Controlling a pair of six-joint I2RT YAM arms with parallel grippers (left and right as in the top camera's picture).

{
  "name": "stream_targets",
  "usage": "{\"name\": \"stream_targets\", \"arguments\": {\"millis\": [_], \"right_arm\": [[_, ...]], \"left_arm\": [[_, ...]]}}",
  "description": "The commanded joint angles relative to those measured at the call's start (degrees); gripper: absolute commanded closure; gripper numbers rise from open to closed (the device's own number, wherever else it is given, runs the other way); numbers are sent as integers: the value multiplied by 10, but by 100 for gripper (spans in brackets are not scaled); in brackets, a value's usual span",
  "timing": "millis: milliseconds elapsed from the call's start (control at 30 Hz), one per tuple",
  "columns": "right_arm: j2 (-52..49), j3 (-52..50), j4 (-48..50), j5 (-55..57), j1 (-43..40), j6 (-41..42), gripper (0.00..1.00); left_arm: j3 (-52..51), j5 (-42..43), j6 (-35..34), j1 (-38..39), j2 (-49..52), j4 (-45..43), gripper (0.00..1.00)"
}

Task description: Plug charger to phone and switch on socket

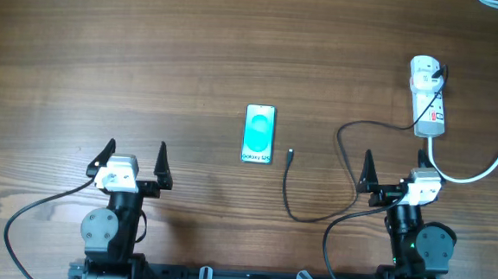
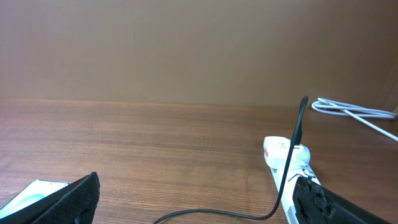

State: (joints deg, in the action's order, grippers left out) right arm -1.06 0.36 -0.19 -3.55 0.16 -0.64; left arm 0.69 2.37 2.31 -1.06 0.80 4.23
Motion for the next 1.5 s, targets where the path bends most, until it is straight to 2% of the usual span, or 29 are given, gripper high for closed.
{"name": "stream_targets", "arguments": {"millis": [0, 67, 167, 300, 400, 533, 600, 700, 800, 867, 933, 1033, 1100, 1167, 1267, 1367, 1467], "right_arm": [[-3, -1, 2, 4, -2, 8, 0], [-3, -1, 2, 4, -2, 8, 0], [-3, -1, 2, 4, -2, 8, 0], [-3, -1, 2, 4, -2, 8, 0], [-3, -1, 2, 4, -2, 8, 0], [-3, -1, 2, 4, -2, 8, 0], [-3, -1, 2, 4, -2, 8, 0], [-3, -1, 2, 4, -2, 8, 0], [-3, -1, 2, 4, -2, 8, 0], [-3, -1, 2, 4, -2, 8, 0], [-3, -1, 2, 4, -2, 8, 0], [-3, -1, 2, 4, -2, 8, 0], [-3, -1, 2, 4, -2, 8, 0], [-3, -1, 2, 4, -2, 8, 0], [-3, -1, 2, 4, -2, 8, 0], [-3, -1, 2, 4, -2, 8, 0], [-3, -1, 2, 4, -2, 8, 0]], "left_arm": [[-4, -5, 3, 3, 0, 1, 0], [-3, 32, 0, 4, 0, -9, 0], [-3, 219, -3, 4, 0, -42, 0], [-3, 238, -4, 4, 0, -133, 0], [-3, 279, -7, 4, 0, -260, 0], [4, 266, -58, 4, 0, -424, 0], [38, 235, -93, 4, 1, -430, 0], [131, 231, -104, 4, 25, -359, 0], [293, 234, -120, 4, 107, -150, 0], [460, 258, -116, 4, 222, 50, 0], [565, 311, -116, 4, 300, 157, 0], [713, 480, -120, 4, 421, 271, 0], [752, 544, -124, 4, 472, 284, 0], [772, 548, -184, 4, 511, 285, 0], [777, 535, -208, 27, 552, 304, 0], [777, 466, -207, 68, 572, 346, 0], [777, 330, -206, 135, 590, 382, 1]]}}
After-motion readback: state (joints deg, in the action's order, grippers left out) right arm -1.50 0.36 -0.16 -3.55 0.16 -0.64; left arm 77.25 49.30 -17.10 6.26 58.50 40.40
